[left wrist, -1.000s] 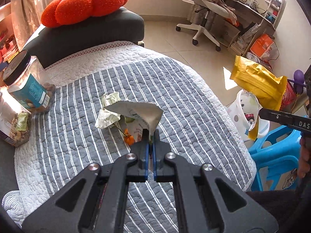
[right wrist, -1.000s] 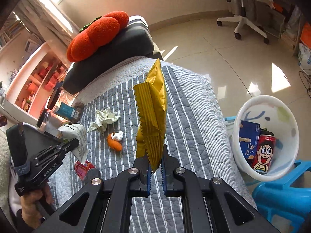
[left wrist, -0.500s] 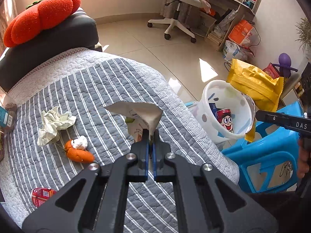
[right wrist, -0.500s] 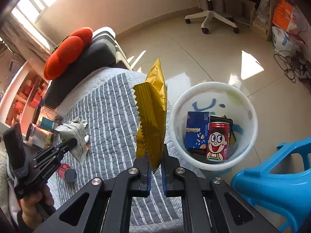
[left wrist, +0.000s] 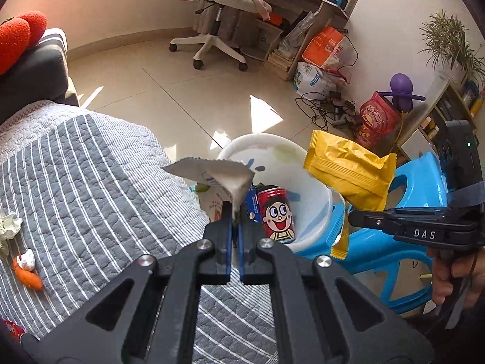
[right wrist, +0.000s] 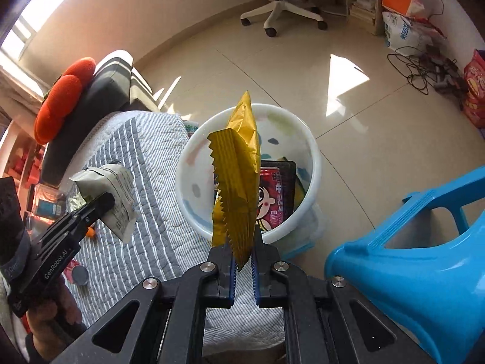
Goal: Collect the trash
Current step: 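Carry pouch and yellow bag to the white bin and open both tools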
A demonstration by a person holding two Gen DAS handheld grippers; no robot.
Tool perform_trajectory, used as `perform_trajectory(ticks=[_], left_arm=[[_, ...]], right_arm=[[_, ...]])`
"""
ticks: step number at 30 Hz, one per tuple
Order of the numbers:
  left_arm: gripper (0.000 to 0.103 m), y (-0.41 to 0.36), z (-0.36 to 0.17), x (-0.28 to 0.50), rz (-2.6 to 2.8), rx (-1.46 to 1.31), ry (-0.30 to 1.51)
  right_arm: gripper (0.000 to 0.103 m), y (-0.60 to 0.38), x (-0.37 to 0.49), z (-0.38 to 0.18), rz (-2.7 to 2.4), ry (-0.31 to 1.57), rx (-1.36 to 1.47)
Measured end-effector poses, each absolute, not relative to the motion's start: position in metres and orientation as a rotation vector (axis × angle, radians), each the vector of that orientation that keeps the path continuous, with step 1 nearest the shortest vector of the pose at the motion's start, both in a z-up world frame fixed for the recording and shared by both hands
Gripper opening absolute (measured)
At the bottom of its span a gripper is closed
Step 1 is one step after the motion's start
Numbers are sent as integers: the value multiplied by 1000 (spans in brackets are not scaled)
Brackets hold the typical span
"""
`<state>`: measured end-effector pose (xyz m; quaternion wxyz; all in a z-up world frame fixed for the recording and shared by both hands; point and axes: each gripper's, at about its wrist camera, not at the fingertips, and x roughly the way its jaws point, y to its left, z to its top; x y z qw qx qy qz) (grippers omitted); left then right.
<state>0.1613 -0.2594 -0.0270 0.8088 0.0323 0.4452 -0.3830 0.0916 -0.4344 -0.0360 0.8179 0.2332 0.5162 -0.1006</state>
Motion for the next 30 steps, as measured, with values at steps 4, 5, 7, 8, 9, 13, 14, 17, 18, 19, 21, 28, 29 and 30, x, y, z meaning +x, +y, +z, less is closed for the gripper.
perform_trajectory(ticks=[4, 5, 7, 8, 9, 13, 14, 17, 18, 19, 21, 28, 29, 30], left_arm=[[4, -279, -32, 161, -853, 52, 959], [4, -282, -34, 161, -857, 51, 959], [4, -289, -36, 161, -865, 50, 962], [4, -292, -38, 162, -867, 51, 963], [4, -294, -39, 162, -870, 53, 962], [4, -301, -44, 165, -875, 59, 966], [4, -302, -46, 165, -875, 60, 970], [4, -304, -51, 165, -870, 63, 982], [4, -306, -53, 166, -867, 64, 986], [4, -306, -54, 166, -864, 64, 989], [4, -309, -55, 166, -858, 65, 994], [49, -302, -56, 170, -770, 71, 994], [55, -298, -55, 170, -759, 71, 988], [61, -296, -54, 170, -748, 76, 985]], right_arm=[[9, -445, 90, -44, -227, 1112, 508], [9, -447, 89, -44, -229, 1111, 511], [10, -451, 87, -45, -228, 1107, 518], [10, -452, 87, -44, -228, 1102, 519], [10, -454, 87, -44, -229, 1098, 522], [16, -459, 86, -43, -241, 1084, 538], [19, -460, 86, -43, -243, 1082, 544], [26, -464, 85, -44, -255, 1081, 559], [29, -465, 84, -44, -258, 1079, 563], [31, -466, 83, -44, -261, 1078, 567], [35, -468, 82, -43, -268, 1075, 574], [40, -473, 78, -43, -287, 1072, 586], [40, -473, 78, -43, -289, 1072, 587], [41, -473, 78, -44, -290, 1073, 586]])
